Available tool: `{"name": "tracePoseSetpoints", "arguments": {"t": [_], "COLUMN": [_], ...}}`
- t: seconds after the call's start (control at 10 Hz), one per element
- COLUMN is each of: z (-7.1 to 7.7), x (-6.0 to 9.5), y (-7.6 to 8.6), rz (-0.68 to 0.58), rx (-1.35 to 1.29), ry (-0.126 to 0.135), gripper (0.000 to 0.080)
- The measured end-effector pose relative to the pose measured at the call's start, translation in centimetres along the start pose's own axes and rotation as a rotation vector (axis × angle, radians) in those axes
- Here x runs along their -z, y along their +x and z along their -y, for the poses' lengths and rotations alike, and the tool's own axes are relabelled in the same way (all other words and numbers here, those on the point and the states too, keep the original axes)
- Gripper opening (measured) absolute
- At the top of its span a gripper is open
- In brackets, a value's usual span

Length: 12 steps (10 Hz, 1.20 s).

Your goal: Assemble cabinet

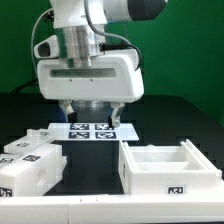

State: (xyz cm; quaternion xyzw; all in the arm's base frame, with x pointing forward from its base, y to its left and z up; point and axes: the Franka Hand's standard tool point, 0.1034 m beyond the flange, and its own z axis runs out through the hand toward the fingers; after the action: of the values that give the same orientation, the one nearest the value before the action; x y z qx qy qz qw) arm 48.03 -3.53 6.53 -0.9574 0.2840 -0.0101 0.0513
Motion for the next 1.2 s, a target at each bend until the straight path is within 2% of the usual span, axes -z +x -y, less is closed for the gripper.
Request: {"name": "tracePoseSetpoints", "arguments": {"t": [0.1,0.3,0.7,0.8,0.9,1.0,1.1,1.2], "z": [-1.1,-3.2,-3.3,-4.2,-5.2,-5.8,-6.6,-6.8], "x": [0.3,0.8,0.7,0.5,0.2,-0.3,-0.6,-0.6], "y": [0.8,3.6,3.7,4.5,6.0,7.6,8.3,8.4], "rz": [-0.001,-0.004,-0.006,-0.008,-0.012,-0.016,-0.003,-0.003], "rx": [0.082,0.251,0.259,0.39,0.482,0.567,0.587,0.58], "ry": [-0.006,-0.009,-0.01,-0.038,-0.068,-0.083,-0.074,-0.074], "gripper": [0.0797,0.0797,0.0797,0.0797,0.0797,0.0797,0.0797,0.0797]}}
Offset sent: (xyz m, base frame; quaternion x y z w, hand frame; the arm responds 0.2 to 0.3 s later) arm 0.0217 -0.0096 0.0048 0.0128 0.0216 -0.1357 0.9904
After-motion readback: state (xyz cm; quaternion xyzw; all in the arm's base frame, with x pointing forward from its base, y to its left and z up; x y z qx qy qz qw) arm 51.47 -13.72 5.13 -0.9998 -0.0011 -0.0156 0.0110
